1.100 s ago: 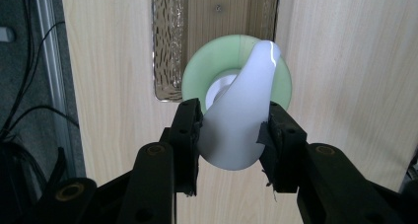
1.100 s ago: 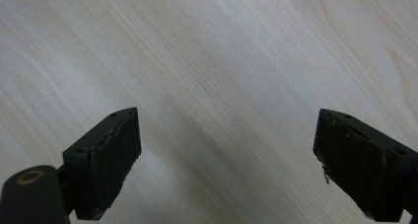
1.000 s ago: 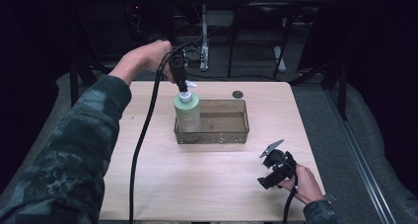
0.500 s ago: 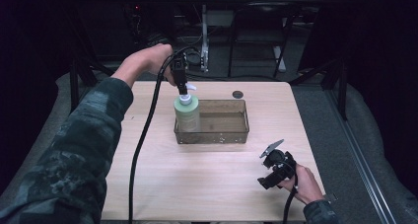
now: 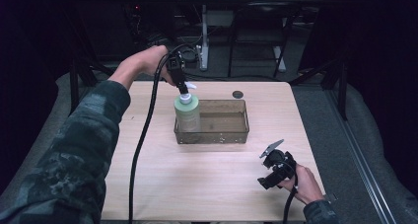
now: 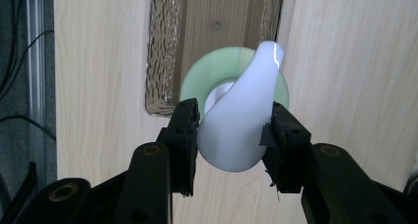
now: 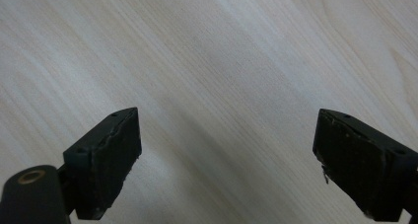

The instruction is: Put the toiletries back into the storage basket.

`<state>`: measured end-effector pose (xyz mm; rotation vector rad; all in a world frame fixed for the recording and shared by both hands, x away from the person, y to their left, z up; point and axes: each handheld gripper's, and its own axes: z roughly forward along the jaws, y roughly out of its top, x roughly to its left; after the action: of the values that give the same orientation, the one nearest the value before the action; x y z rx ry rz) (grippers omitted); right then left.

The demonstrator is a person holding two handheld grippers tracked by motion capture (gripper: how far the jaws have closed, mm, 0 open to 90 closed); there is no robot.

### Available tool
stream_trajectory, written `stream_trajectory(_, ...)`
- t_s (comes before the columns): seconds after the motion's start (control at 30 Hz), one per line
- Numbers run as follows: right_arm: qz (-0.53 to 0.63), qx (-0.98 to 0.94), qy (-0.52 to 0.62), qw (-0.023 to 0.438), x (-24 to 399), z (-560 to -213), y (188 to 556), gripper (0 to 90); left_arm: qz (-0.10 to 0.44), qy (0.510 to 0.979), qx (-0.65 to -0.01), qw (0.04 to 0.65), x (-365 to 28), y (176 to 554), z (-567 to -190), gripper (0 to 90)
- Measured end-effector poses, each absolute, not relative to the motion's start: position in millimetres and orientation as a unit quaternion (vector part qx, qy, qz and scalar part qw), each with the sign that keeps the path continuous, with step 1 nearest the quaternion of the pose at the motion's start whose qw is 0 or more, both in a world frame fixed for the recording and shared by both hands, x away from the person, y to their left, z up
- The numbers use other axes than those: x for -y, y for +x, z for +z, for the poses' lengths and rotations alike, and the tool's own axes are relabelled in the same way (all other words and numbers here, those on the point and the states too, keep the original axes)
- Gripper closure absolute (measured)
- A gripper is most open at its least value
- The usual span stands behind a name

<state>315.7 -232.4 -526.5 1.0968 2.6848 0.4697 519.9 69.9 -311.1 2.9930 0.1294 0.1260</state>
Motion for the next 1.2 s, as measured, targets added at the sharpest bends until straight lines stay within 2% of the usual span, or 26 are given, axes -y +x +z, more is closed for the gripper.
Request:
stream_trajectory(0.27,0.158,-0.909,0.371,0.102,232.4,-526.3,315.7,10.6,0.030,0.993,-0.053,0.103,-77.7,519.1,-312.8,55.0)
stream_trajectory(0.5,0.158,-0.909,0.371,0.103,232.3,-526.3,315.5,10.6,0.055,0.986,-0.076,0.137,-87.7,515.4,-310.5,26.5)
stream_trajectory(0.67,0.158,-0.909,0.371,0.102,232.0,-526.7,315.7,10.6,0.063,0.983,-0.082,0.153,-97.2,508.7,-312.5,15.4)
stream_trajectory(1.2,0.158,-0.908,0.375,0.103,232.1,-526.6,315.0,10.6,0.094,0.966,-0.121,0.207,-137.4,473.8,-335.8,4.0)
